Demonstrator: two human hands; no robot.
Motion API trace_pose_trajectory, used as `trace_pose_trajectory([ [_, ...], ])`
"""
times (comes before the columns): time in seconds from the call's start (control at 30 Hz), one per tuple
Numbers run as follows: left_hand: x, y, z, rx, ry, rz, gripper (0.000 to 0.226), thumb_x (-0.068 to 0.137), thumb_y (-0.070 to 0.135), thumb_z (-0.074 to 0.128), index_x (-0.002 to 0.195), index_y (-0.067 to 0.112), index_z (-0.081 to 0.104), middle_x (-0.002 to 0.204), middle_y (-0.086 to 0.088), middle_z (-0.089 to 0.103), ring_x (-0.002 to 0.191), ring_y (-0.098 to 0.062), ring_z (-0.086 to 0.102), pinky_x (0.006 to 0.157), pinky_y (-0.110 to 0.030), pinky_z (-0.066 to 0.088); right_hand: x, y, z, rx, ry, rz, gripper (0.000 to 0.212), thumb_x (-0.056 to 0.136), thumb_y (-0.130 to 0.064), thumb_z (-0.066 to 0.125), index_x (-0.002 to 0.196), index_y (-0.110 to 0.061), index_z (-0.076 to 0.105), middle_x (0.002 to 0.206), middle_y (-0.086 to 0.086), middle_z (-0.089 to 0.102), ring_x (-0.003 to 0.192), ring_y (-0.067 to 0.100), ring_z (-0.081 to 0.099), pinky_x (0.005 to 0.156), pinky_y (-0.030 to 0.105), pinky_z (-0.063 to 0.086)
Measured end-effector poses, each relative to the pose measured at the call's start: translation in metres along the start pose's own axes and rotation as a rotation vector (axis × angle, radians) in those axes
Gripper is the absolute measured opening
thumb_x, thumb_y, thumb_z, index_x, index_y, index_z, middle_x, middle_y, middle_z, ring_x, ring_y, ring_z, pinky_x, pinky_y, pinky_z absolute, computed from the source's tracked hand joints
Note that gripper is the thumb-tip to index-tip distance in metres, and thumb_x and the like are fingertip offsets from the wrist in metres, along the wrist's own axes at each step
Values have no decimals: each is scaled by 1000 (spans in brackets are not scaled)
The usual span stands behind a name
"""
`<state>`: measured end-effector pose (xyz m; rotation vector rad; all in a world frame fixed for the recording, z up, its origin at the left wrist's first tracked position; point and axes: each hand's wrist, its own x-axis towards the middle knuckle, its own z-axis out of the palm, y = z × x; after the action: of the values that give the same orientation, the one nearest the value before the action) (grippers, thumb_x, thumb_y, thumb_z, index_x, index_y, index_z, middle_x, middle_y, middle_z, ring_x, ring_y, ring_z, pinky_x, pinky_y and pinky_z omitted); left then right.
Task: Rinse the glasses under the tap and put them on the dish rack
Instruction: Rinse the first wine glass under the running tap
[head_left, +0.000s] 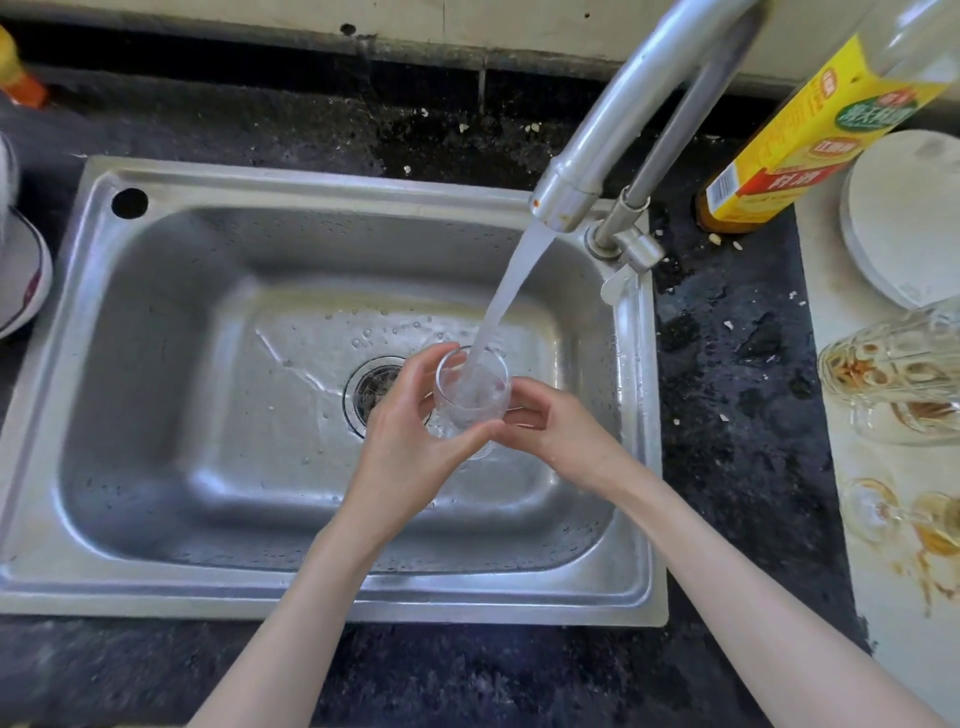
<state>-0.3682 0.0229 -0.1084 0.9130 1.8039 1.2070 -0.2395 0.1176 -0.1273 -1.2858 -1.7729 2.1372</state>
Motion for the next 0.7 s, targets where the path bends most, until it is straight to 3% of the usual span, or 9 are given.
trace_pose_trajectory([
  [0.07, -1, -2, 1, 50, 9, -8, 65, 63, 27, 83, 114, 41, 46, 109, 41, 49, 111, -1, 54, 96, -30, 46, 2, 0, -5, 25, 113, 37, 32, 87, 2, 59, 116, -12, 56, 100, 7, 65, 88, 18, 64, 88, 33, 52],
  [0.13, 0, -3, 2, 80, 12, -14, 66, 65, 19, 84, 115, 38, 46, 107, 42, 49, 110, -1, 54, 97, -31, 45, 5, -3, -16, 257, 238, 93, 31, 91, 0, 53, 122, -5, 51, 96, 7, 65, 85, 20, 64, 85, 32, 53],
  [0.23, 1, 1, 4, 87, 18, -18, 67, 65, 15, 83, 116, 35, 46, 111, 33, 50, 109, -4, 55, 98, -32, 45, 10, -16, -34, 798, 314, 125, 19, 92, 2, 50, 110, -3, 47, 95, 14, 61, 85, 27, 64, 87, 36, 54],
  [0.3, 3, 5, 4, 81, 13, -14, 67, 65, 14, 84, 116, 35, 46, 113, 27, 52, 109, -5, 55, 98, -32, 45, 13, -28, -43, 991, 360, 126, 10, 92, 3, 47, 97, -6, 47, 94, 15, 57, 86, 27, 61, 88, 38, 52],
  [0.47, 6, 22, 5, 62, 21, 0, 63, 60, 28, 81, 108, 46, 45, 113, 26, 56, 106, -3, 57, 96, -26, 44, 16, -45, -55, 1082, 396, 151, 16, 95, -5, 46, 111, -4, 46, 99, 11, 58, 87, 23, 59, 81, 32, 51],
  [0.7, 8, 42, 4, 71, 41, 24, 63, 65, 12, 83, 102, 46, 45, 106, 26, 58, 98, 8, 56, 88, -9, 41, 10, -54, -53, 1172, 400, 220, 21, 93, -3, 51, 114, -2, 48, 98, 12, 56, 86, 23, 59, 71, 30, 52],
])
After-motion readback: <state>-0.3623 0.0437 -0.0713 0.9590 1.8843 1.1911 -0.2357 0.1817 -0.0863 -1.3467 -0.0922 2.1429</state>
